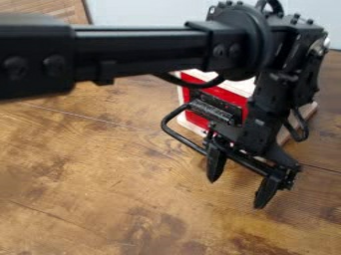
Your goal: Close the drawer
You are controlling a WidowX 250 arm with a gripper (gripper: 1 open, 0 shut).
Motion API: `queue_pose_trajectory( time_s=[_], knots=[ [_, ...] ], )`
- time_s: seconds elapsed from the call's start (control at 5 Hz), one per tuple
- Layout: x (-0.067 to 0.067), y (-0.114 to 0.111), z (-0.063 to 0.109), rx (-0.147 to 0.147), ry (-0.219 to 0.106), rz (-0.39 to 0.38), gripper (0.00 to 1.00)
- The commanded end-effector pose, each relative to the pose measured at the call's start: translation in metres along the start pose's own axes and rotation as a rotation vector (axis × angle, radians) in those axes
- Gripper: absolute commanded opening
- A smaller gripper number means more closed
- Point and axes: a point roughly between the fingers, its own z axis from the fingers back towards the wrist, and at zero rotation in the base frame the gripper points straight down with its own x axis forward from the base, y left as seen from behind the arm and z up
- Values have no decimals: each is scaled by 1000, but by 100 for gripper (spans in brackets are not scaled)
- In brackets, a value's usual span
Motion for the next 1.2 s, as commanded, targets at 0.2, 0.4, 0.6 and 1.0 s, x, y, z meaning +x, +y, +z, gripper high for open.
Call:
queue_pose_trajectory(
  time_s=[0.2,0.4,0.6,1.0],
  knots=[
    [6,41,29,-12,-119,40,100],
    [7,43,31,-9,-130,44,100],
    [8,45,32,-7,-135,46,100],
    [-11,38,36,-11,-142,97,100]
  ],
)
